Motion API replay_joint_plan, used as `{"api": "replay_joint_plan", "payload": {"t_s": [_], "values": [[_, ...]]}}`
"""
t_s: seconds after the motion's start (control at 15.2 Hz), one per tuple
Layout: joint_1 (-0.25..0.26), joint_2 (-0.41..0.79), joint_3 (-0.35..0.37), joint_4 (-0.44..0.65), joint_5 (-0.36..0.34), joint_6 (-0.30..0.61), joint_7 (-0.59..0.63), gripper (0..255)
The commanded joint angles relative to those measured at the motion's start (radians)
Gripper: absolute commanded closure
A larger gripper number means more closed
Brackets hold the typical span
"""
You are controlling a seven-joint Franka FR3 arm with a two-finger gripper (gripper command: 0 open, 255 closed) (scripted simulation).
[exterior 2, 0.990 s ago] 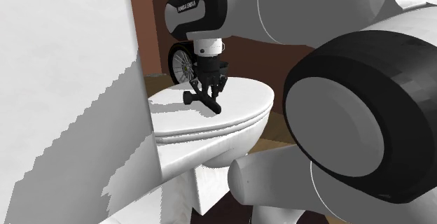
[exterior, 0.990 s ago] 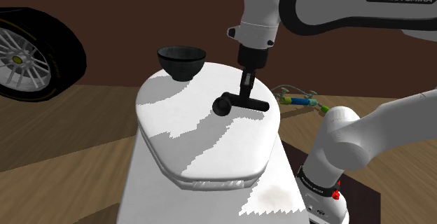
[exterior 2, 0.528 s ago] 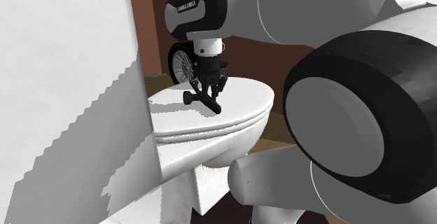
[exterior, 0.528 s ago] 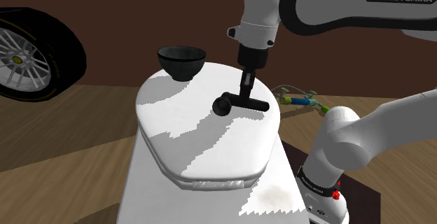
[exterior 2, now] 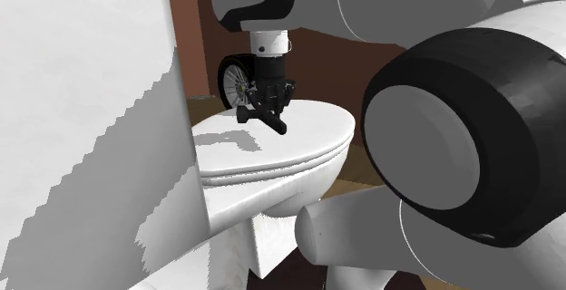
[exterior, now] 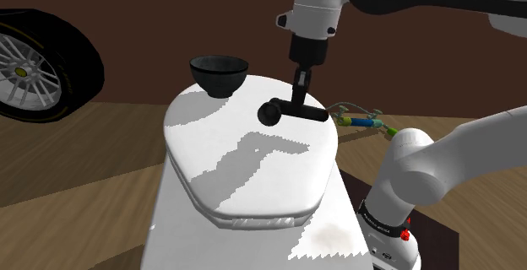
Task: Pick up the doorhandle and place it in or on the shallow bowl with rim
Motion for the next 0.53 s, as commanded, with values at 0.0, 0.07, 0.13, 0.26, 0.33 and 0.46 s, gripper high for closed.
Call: {"api": "replay_joint_plan", "payload": {"t_s": [0.0,0.07,0.13,0.26,0.33,0.46], "values": [[-0.002,0.008,-0.001,0.033,-0.002,-0.024,0.003,255],[-0.003,0.013,-0.003,0.049,-0.004,-0.036,0.003,255],[-0.004,0.017,-0.004,0.065,-0.006,-0.048,0.004,255],[-0.006,0.027,-0.007,0.099,-0.009,-0.072,0.005,255],[-0.007,0.032,-0.008,0.116,-0.010,-0.084,0.006,255],[-0.009,0.042,-0.010,0.150,-0.013,-0.108,0.007,255]]}}
